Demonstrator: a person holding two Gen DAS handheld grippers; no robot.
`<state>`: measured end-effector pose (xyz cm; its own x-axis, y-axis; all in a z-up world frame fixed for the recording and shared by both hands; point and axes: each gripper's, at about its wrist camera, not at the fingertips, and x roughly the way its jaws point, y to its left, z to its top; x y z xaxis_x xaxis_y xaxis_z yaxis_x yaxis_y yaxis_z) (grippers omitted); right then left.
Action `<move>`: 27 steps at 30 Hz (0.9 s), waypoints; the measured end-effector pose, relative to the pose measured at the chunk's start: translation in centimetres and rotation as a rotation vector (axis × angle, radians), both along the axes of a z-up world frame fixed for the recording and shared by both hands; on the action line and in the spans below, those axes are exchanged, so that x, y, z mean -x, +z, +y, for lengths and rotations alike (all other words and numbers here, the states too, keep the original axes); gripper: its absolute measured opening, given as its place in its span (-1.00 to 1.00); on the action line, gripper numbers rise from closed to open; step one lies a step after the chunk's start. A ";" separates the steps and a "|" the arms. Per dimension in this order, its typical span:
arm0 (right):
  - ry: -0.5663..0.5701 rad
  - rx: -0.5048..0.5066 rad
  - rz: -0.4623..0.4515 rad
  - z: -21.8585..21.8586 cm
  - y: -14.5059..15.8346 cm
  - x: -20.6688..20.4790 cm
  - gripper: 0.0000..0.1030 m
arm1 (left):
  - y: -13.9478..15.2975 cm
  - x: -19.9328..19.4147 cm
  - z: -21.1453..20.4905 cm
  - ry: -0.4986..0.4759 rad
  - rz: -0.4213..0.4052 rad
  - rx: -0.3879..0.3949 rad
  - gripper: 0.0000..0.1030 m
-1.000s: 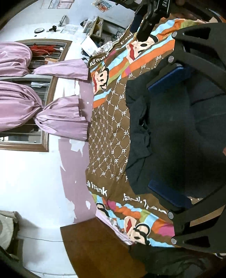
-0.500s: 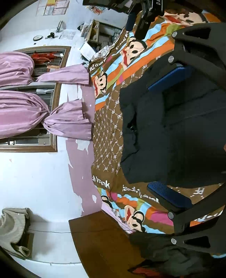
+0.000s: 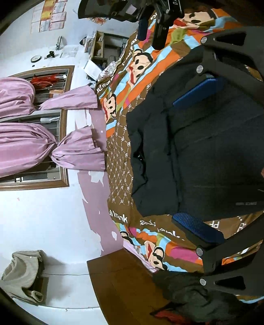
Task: Fold large clothes
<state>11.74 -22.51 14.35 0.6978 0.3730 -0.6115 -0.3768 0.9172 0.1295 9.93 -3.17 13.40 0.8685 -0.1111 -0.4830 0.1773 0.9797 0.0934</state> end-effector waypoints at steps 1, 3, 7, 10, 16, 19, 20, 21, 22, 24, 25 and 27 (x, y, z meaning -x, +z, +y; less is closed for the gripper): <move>0.014 0.014 0.006 0.2 -0.4 0.4 1.00 | -0.4 0.4 0.0 -0.023 0.009 0.005 0.97; 0.037 0.040 0.014 0.4 -1.3 0.9 1.00 | -1.3 1.0 0.2 -0.077 0.026 0.026 0.97; 0.089 0.086 0.049 0.8 -4.0 2.3 1.00 | -3.7 1.7 0.0 -0.092 0.079 0.016 0.97; 0.130 0.138 0.091 1.2 -6.7 3.5 1.00 | -6.3 1.9 0.0 -0.106 0.170 0.001 0.97; 0.231 0.232 0.311 2.7 -12.4 4.0 1.00 | -11.9 2.3 -0.2 -0.205 0.393 -0.009 0.97; 0.258 0.298 0.376 3.4 -14.4 4.1 1.00 | -13.9 3.0 -0.9 -0.223 0.438 -0.072 0.97; 0.267 0.319 0.386 3.6 -14.9 4.3 1.00 | -14.5 3.2 -1.3 -0.230 0.451 -0.107 0.97; 0.284 0.335 0.400 3.9 -15.3 4.4 1.00 | -15.0 3.4 -1.6 -0.234 0.461 -0.135 0.97; 0.296 0.341 0.411 4.0 -15.6 4.5 1.00 | -15.5 3.5 -2.0 -0.239 0.469 -0.162 0.97; 0.328 0.355 0.443 4.1 -16.3 4.8 1.00 | -16.6 3.7 -2.6 -0.259 0.489 -0.215 0.97; 0.352 0.373 0.465 4.4 -16.8 5.1 1.00 | -17.2 3.8 -2.9 -0.274 0.495 -0.233 0.97; 0.380 0.417 0.471 4.9 -17.4 5.6 1.00 | -18.7 4.2 -3.1 -0.295 0.509 -0.251 0.97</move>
